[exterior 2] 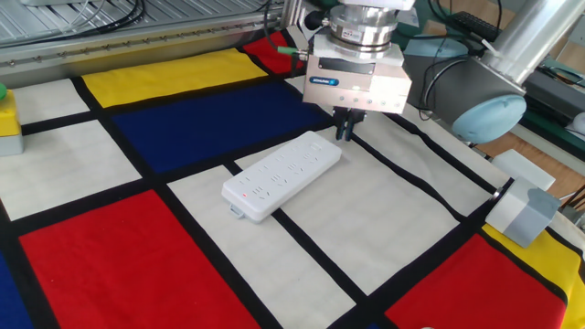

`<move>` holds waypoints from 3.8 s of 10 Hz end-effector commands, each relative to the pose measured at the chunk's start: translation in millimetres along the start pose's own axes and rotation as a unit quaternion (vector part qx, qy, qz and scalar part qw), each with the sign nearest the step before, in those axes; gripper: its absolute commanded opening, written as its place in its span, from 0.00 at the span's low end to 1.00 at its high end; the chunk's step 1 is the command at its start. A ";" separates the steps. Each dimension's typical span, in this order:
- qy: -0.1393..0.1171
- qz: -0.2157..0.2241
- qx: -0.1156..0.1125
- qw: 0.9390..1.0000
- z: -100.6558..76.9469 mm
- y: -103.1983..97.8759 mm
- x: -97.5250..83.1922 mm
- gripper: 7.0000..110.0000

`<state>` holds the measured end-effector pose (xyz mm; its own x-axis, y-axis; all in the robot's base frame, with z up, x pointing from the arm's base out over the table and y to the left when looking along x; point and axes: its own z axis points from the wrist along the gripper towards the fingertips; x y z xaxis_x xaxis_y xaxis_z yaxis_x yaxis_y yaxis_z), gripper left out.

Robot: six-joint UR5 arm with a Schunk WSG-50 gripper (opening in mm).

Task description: Turn off the power strip by pressing the button

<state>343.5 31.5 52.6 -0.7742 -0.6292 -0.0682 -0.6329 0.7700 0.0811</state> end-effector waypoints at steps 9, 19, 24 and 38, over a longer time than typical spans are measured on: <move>0.040 -0.174 0.015 0.984 -1.0 -10.2 20.8 0.00; 0.042 -0.389 -0.015 0.920 6.3 -9.4 51.6 0.00; 0.021 -0.357 0.044 0.933 6.2 -34.2 32.3 0.00; 0.001 -0.289 0.036 0.957 8.4 -20.4 28.8 0.00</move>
<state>355.4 -9.1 41.0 -0.3456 -0.9349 -0.0805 -0.9291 0.3529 -0.1107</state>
